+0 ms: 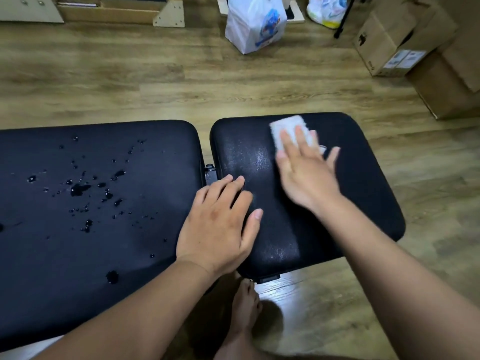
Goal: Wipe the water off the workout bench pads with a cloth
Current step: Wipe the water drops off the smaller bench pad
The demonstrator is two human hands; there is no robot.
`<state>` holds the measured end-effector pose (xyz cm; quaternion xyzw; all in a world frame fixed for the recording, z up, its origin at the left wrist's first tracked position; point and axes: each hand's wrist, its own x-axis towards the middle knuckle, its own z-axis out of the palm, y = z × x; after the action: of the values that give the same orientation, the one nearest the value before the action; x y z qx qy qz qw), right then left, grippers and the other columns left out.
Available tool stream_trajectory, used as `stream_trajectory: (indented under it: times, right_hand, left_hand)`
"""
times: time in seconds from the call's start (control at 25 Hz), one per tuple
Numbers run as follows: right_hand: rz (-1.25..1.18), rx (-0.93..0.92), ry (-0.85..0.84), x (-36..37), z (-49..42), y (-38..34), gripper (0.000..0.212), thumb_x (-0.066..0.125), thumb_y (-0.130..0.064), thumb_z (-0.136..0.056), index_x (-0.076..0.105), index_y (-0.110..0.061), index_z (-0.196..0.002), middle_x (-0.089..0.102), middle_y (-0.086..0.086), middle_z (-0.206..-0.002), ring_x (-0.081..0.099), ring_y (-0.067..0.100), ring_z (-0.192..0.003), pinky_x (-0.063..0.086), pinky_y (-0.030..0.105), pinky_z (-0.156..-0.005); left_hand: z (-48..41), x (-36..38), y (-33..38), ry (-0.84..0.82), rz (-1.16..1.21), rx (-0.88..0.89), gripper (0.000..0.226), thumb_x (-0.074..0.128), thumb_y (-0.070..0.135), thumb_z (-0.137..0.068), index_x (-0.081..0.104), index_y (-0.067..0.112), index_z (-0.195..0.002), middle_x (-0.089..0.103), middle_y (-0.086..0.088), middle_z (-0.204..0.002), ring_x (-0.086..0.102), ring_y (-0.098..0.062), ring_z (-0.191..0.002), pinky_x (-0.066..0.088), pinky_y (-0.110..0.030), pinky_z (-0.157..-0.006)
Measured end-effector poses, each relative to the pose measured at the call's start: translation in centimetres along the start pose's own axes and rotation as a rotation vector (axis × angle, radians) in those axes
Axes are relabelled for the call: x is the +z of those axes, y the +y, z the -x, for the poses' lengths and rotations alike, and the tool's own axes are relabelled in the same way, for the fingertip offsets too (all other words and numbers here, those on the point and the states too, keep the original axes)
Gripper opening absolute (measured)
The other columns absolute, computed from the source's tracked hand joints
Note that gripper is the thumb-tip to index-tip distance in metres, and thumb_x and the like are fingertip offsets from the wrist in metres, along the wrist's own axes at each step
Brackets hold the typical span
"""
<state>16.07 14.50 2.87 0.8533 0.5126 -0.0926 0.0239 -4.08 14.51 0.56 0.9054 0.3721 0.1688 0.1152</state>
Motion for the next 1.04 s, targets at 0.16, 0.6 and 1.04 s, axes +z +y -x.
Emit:
stream_trajectory:
  times: [0.16,0.6,1.04]
  right_hand:
    - [-0.016,-0.35,-0.018,-0.4,-3.6,-9.2,0.048,0.019,-0.04,-0.103,0.025,-0.034,-0.15,0.01,-0.007,-0.163,-0.001,0.023,-0.151,-0.009,0.066,-0.113]
    - [0.038,-0.672,0.003,-1.1,-4.2,-9.3,0.031,0.043,-0.031,-0.096,0.069,-0.032,-0.111,0.051,-0.012,-0.139,0.026,0.017,-0.145,0.001,0.064,-0.115]
    - [0.021,-0.582,0.064,-0.7,-7.4,-10.1,0.032,0.042,-0.039,-0.092,0.071,-0.032,-0.104,0.061,-0.003,-0.126,0.04,0.02,-0.137,0.001,0.062,-0.115]
  left_hand:
    - [-0.3,-0.3,0.1,-0.013,-0.013,0.009,0.029,0.044,0.039,-0.093,0.061,0.016,-0.099,0.061,-0.004,-0.112,0.053,-0.028,-0.114,0.041,-0.041,-0.098]
    - [-0.2,-0.2,0.1,0.047,-0.003,0.008,0.025,0.05,0.037,-0.09,0.062,0.015,-0.095,0.064,-0.004,-0.105,0.054,-0.031,-0.106,0.042,-0.044,-0.094]
    - [0.0,0.0,0.0,0.032,0.043,0.006,0.031,0.048,0.037,-0.09,0.064,0.015,-0.106,0.062,-0.005,-0.13,0.05,-0.029,-0.126,0.039,-0.045,-0.103]
